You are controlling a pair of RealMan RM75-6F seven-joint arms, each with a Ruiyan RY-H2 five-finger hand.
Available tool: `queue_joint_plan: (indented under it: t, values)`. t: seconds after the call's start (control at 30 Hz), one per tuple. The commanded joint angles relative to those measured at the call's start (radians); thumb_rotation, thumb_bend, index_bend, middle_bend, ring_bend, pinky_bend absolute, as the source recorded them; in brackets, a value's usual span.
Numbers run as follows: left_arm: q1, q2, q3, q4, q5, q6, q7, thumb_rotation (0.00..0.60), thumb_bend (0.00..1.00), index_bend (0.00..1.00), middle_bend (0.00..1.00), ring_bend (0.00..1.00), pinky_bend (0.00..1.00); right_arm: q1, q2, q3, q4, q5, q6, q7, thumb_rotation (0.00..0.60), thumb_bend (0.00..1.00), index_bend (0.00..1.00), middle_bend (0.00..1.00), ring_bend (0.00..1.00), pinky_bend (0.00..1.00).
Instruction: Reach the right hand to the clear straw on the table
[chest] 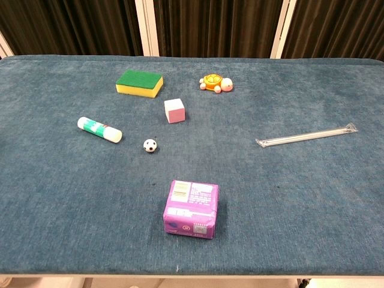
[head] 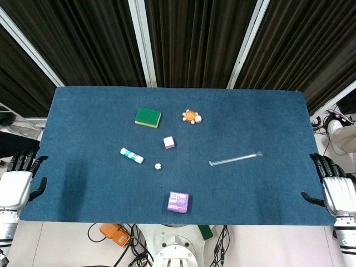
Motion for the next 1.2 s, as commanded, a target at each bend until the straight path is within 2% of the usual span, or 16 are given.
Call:
queue_joint_plan:
  t: [0.03, 0.5, 0.6, 0.73, 0.87, 1.03, 1.2]
  values:
    - [0.001, 0.001, 0.000, 0.001, -0.003, -0.001, 0.000, 0.600, 0.43, 0.19, 0.03, 0.00, 0.07, 0.000, 0.002, -0.003, -0.002, -0.003, -0.002, 0.000, 0.600, 0.16, 0.12, 0.16, 0.16, 0.23]
    - [0.000, 0.004, -0.003, -0.009, -0.017, -0.010, 0.008, 0.600, 0.43, 0.19, 0.01, 0.01, 0.07, 0.014, 0.002, -0.009, -0.004, 0.001, -0.037, -0.017, 0.600, 0.16, 0.14, 0.16, 0.16, 0.23]
    - [0.002, 0.002, -0.008, -0.013, -0.021, -0.003, 0.001, 0.600, 0.43, 0.19, 0.01, 0.01, 0.07, 0.033, -0.002, -0.009, 0.006, 0.005, -0.072, -0.027, 0.600, 0.16, 0.16, 0.16, 0.16, 0.23]
    - [0.006, 0.004, -0.006, -0.015, -0.019, 0.002, -0.003, 0.600, 0.43, 0.19, 0.01, 0.01, 0.07, 0.113, 0.019, 0.002, 0.001, 0.028, -0.214, -0.012, 0.600, 0.16, 0.18, 0.16, 0.16, 0.23]
    - [0.006, 0.005, -0.005, -0.016, -0.012, 0.004, -0.002, 0.600, 0.43, 0.19, 0.01, 0.01, 0.07, 0.232, 0.029, 0.038, 0.018, 0.061, -0.385, -0.005, 0.600, 0.16, 0.22, 0.16, 0.16, 0.23]
    - [0.006, 0.004, -0.007, -0.013, -0.011, 0.008, -0.007, 0.600, 0.43, 0.19, 0.01, 0.01, 0.07, 0.364, -0.027, 0.079, 0.074, 0.088, -0.538, 0.002, 0.600, 0.16, 0.29, 0.16, 0.16, 0.23]
    - [0.008, 0.007, -0.012, -0.009, -0.019, 0.010, -0.019, 0.600, 0.43, 0.19, 0.01, 0.01, 0.07, 0.452, -0.100, 0.094, 0.140, 0.104, -0.627, -0.017, 0.600, 0.16, 0.36, 0.16, 0.16, 0.22]
